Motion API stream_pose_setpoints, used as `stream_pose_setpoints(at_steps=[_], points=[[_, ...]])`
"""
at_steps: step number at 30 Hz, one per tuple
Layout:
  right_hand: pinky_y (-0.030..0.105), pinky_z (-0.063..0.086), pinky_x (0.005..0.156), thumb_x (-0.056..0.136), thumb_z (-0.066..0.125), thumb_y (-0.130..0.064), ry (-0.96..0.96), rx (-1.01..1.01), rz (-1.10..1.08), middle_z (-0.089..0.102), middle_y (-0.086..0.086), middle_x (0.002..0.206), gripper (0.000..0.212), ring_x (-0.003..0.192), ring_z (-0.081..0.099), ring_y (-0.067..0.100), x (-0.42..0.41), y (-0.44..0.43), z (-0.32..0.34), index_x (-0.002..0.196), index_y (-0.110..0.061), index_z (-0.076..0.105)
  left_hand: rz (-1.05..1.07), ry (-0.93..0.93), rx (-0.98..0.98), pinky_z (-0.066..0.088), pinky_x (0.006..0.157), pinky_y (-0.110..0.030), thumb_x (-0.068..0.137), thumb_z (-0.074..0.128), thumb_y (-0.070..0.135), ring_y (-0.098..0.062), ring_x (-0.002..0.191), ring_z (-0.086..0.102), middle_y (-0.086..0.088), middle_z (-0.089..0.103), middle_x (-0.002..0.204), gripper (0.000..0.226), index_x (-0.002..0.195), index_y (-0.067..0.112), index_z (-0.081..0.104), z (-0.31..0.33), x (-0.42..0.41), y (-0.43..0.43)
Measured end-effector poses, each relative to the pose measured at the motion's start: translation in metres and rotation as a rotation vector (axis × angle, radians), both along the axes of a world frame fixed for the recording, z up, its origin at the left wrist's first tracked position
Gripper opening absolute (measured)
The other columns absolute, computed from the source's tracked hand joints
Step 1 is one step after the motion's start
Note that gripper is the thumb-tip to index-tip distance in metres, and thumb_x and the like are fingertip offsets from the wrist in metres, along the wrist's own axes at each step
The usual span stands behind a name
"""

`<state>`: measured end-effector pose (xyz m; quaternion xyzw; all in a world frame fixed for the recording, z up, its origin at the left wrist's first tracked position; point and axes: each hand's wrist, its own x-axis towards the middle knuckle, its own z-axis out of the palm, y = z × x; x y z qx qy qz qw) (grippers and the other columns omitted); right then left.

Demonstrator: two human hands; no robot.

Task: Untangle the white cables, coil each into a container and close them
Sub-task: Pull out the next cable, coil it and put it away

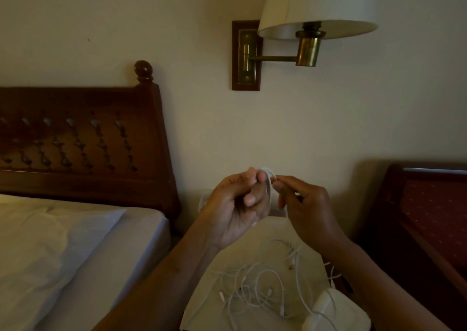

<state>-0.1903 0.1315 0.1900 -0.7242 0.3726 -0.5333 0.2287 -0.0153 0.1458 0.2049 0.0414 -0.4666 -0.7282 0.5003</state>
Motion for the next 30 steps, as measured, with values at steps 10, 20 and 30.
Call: stream_pose_setpoints(at_steps=[10, 20, 30], points=[[0.042, 0.054, 0.059, 0.101, 0.057, -0.017, 0.484, -0.07, 0.044, 0.064, -0.007, 0.07, 0.016, 0.057, 0.059, 0.011, 0.0, 0.014, 0.0, 0.11, -0.016, 0.07, 0.64, -0.486, -0.344, 0.061, 0.092, -0.042, 0.111, 0.043, 0.016, -0.033, 0.102, 0.075, -0.022, 0.076, 0.108, 0.024, 0.103, -0.003, 0.055, 0.011, -0.019, -0.02], [0.04, 0.053, 0.058, 0.098, 0.066, -0.015, 0.536, -0.323, -0.109, 0.062, -0.006, 0.09, 0.011, 0.069, 0.061, 0.013, -0.023, 0.004, 0.014, 0.096, -0.019, 0.076, 0.508, -0.948, -0.382, 0.039, 0.05, -0.031, 0.114, 0.036, 0.024, -0.015, 0.042, 0.042, -0.007, 0.058, 0.056, 0.036, 0.089, 0.011, 0.058, -0.023, -0.002, -0.016], [0.035, 0.056, 0.07, 0.099, 0.06, -0.006, 0.171, -0.253, -0.124, 0.069, -0.009, 0.086, 0.025, 0.078, 0.067, 0.009, -0.017, -0.005, -0.004, 0.11, -0.021, 0.076, 0.106, -0.06, -0.04, 0.04, 0.051, -0.03, 0.104, 0.047, 0.016, -0.017, 0.045, 0.05, -0.004, 0.052, 0.06, 0.02, 0.101, 0.0, 0.058, -0.019, -0.01, 0.006]])
